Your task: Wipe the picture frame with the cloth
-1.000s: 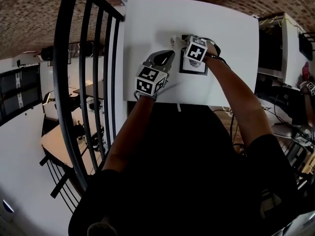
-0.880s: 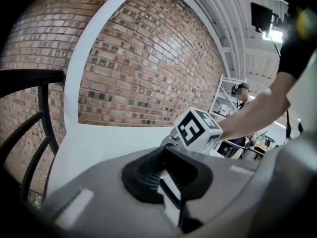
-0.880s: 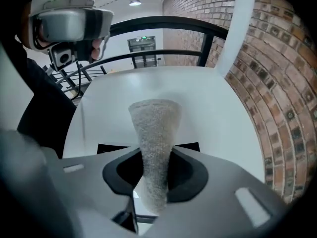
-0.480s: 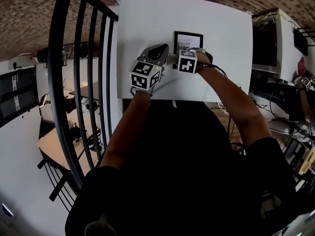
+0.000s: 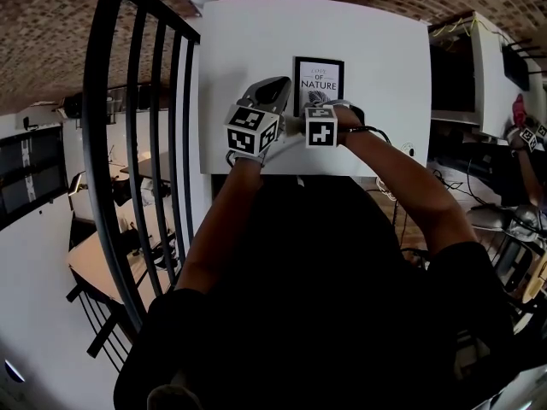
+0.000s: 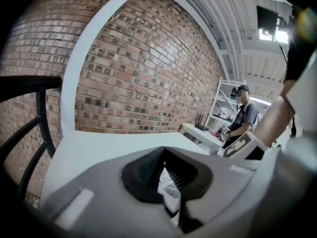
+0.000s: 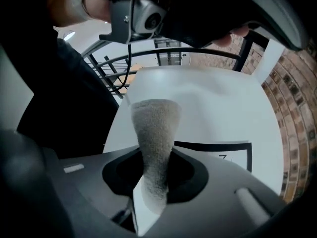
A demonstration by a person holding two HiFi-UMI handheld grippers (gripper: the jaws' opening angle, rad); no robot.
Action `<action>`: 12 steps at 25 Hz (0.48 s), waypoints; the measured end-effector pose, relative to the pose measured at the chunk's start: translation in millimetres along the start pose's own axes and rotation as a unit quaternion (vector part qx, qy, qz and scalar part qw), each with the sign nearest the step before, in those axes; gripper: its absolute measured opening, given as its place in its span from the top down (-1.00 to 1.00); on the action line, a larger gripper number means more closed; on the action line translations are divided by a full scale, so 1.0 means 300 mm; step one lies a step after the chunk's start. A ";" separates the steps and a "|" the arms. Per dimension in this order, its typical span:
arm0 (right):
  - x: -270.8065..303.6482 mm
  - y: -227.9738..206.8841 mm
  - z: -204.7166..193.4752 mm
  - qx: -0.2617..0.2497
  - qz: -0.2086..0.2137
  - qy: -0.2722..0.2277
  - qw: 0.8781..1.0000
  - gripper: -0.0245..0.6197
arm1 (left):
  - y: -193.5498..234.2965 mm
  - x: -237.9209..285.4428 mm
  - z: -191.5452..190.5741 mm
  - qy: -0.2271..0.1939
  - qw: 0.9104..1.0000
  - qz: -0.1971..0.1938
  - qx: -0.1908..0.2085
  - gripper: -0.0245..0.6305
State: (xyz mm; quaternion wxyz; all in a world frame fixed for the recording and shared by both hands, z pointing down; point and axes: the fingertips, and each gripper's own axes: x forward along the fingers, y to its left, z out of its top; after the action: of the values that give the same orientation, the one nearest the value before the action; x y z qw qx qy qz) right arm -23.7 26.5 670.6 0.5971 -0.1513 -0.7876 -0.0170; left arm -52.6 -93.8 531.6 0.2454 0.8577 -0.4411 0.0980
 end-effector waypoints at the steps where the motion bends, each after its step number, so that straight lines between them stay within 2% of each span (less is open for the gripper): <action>1: -0.014 0.006 0.003 0.003 0.003 -0.006 1.000 0.60 | -0.002 0.004 -0.004 0.003 1.000 0.000 0.001 0.93; 4: -0.062 -0.027 -0.005 0.008 -0.006 -0.015 1.000 0.60 | 0.011 0.017 -0.018 0.013 1.000 0.006 0.002 0.93; 7: -0.109 -0.121 -0.050 0.023 -0.025 -0.010 0.999 0.60 | 0.026 0.028 -0.028 0.027 1.000 0.011 0.004 0.93; 12: -0.164 -0.318 -0.179 0.046 -0.061 0.025 0.997 0.60 | 0.014 0.041 -0.053 0.047 0.999 0.009 0.003 0.93</action>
State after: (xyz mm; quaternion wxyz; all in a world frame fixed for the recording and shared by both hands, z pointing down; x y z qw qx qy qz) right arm 13.6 -86.4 654.1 0.6208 -0.0748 -0.7801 -0.0208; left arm -48.0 -96.7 551.5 0.2625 0.8489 -0.4364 0.1415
